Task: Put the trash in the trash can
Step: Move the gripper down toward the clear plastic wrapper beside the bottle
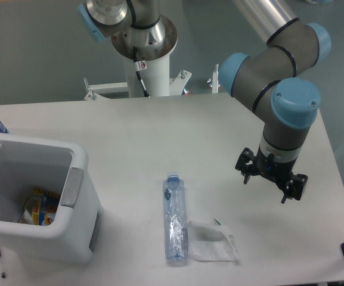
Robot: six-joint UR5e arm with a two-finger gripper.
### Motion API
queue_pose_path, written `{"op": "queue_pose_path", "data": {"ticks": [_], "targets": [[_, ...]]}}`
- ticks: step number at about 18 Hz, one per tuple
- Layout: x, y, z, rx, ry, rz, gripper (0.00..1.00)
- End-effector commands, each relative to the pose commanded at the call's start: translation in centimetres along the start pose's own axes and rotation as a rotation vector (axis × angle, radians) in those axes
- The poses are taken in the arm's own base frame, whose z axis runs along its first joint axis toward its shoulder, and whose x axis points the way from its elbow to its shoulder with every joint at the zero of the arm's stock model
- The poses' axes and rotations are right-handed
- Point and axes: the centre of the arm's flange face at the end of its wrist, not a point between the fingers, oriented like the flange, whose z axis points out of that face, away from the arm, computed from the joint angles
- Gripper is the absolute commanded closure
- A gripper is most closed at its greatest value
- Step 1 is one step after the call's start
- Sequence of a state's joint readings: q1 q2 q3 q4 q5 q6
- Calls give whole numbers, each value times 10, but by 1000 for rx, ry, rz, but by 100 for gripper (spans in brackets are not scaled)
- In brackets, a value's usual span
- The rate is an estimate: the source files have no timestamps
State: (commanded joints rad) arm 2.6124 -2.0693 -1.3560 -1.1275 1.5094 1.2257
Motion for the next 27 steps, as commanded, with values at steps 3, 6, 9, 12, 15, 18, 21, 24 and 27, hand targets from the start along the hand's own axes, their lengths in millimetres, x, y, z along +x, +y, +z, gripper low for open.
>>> {"op": "queue_pose_path", "data": {"ticks": [3,6,9,12,15,18,21,24,27], "targets": [[0,0,1,0,0,0,0],[0,-1,1,9,2,0,0],[8,-8,16,55,-39,12,0],[11,-14,28,103,-77,-79,0],[14,-23,38,113,-65,-72,0],[22,-38,59,108,-38,-48,0],[28,-47,74,107,-20,-27,0],[33,-55,81,107,-16,-5,0],[39,-59,86,102,-8,17,0]]}}
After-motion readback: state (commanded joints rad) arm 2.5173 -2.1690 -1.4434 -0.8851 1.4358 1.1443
